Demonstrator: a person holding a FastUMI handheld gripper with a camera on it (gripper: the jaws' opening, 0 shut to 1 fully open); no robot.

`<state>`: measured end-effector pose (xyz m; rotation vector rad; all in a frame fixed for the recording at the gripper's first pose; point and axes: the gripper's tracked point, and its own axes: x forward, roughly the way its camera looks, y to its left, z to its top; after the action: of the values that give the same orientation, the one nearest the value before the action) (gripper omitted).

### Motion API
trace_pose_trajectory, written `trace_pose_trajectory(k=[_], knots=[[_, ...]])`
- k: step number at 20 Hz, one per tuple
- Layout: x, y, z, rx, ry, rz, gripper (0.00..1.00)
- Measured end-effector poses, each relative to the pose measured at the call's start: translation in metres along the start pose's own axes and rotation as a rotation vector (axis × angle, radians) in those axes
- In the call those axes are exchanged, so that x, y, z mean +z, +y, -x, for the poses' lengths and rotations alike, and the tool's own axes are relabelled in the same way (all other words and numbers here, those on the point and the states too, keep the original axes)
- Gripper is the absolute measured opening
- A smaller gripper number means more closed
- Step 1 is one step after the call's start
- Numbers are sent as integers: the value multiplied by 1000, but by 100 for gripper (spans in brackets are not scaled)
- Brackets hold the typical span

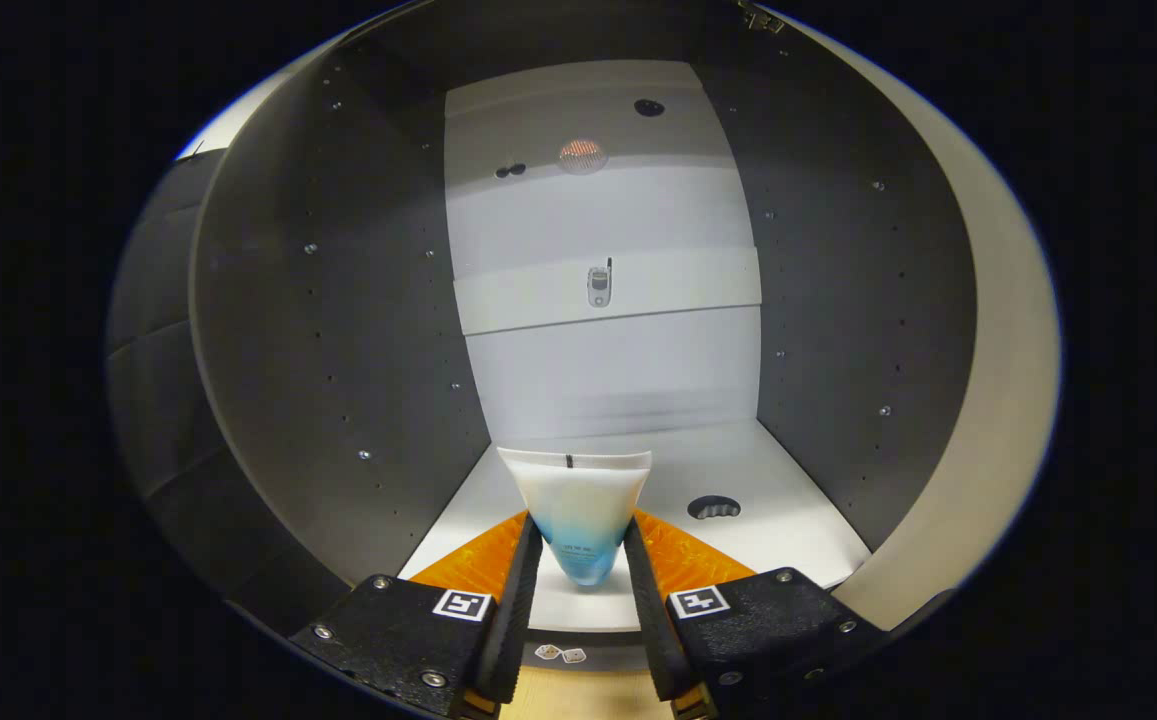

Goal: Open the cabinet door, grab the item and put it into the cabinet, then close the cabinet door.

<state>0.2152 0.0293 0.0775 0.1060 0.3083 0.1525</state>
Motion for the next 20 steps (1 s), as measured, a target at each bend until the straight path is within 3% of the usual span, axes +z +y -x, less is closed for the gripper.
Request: trace_pose_trajectory(k=[7,11,12,14,20], knots=[[-6,-6,1,-15,25,36,54],[0,-9,12,-45,-3,64,79],[3,-7,21,-49,-18,67,88],[8,-3,42,-40,-55,65,94],[13,10,139,-17,-178,94,94]])
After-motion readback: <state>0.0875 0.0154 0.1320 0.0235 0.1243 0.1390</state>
